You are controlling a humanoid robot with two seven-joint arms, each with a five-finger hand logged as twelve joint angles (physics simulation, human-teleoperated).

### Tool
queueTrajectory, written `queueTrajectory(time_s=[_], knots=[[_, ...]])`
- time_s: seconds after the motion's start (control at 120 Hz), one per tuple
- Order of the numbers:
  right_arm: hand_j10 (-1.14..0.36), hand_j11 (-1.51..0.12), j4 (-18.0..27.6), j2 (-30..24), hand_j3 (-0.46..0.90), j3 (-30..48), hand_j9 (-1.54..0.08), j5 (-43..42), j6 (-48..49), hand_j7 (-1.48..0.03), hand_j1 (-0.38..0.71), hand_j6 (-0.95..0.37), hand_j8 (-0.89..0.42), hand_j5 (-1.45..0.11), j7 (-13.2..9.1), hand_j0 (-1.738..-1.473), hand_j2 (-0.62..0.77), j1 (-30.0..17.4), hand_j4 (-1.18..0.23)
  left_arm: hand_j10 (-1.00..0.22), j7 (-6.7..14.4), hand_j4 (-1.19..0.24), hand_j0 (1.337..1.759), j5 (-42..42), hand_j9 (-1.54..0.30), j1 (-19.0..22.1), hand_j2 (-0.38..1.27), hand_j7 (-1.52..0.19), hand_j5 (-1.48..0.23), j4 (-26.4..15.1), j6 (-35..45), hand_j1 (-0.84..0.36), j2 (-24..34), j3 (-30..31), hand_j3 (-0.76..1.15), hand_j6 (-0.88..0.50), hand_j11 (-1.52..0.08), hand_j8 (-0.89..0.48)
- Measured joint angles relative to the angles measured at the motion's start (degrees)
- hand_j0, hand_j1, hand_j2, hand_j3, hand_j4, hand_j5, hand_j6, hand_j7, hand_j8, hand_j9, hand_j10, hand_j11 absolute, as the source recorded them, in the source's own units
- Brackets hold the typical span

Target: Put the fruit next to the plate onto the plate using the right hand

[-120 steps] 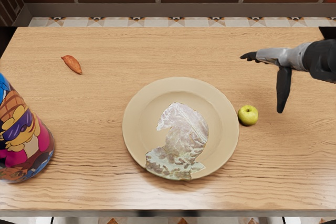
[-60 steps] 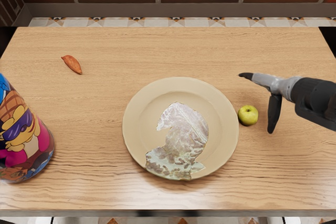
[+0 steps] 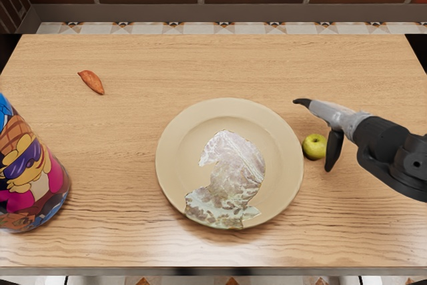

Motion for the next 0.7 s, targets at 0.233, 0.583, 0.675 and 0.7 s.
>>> queueTrajectory(time_s=[0.233, 0.583, 0.675, 0.7], knots=[[-0.20, -0.25, 0.02, 0.03, 0.00, 0.06, -0.25, -0.83, -1.93, -0.25, -0.12, -0.20, -0.20, -0.25, 0.00, -1.658, -0.04, -1.71, -0.20, -0.01, 0.00, -0.01, 1.658, 0.00, -0.01, 0.00, 0.00, -0.01, -0.01, 0.00, 0.00, 0.34, 0.00, 0.00, 0.00, -0.01, -0.01, -0.01], [-0.26, -0.34, 0.02, 0.17, 0.00, 0.21, -0.34, -3.19, -5.16, -0.34, -0.04, -0.27, -0.27, -0.34, 0.00, -1.658, -0.05, -4.38, -0.26, -0.01, 0.00, -0.01, 1.658, 0.00, -0.01, 0.00, 0.00, -0.01, -0.01, 0.00, 0.00, 0.34, 0.00, 0.00, 0.00, -0.01, -0.01, -0.01], [-0.27, -0.34, 0.02, 0.26, 0.00, 0.19, -0.34, -3.44, -5.43, -0.34, -0.04, -0.27, -0.27, -0.34, 0.00, -1.658, -0.05, -4.79, -0.27, -0.01, 0.00, -0.01, 1.658, 0.00, -0.01, 0.00, 0.00, -0.01, -0.01, 0.00, 0.00, 0.34, 0.00, 0.00, 0.00, -0.01, -0.01, -0.01], [-0.27, -0.34, 0.02, 0.28, 0.00, 0.17, -0.34, -3.47, -5.46, -0.34, -0.03, -0.27, -0.27, -0.34, 0.00, -1.658, -0.05, -4.87, -0.27, -0.01, 0.00, -0.01, 1.658, 0.00, -0.01, 0.00, 0.00, -0.01, -0.01, 0.00, 0.00, 0.34, 0.00, 0.00, 0.00, -0.01, -0.01, -0.01]])
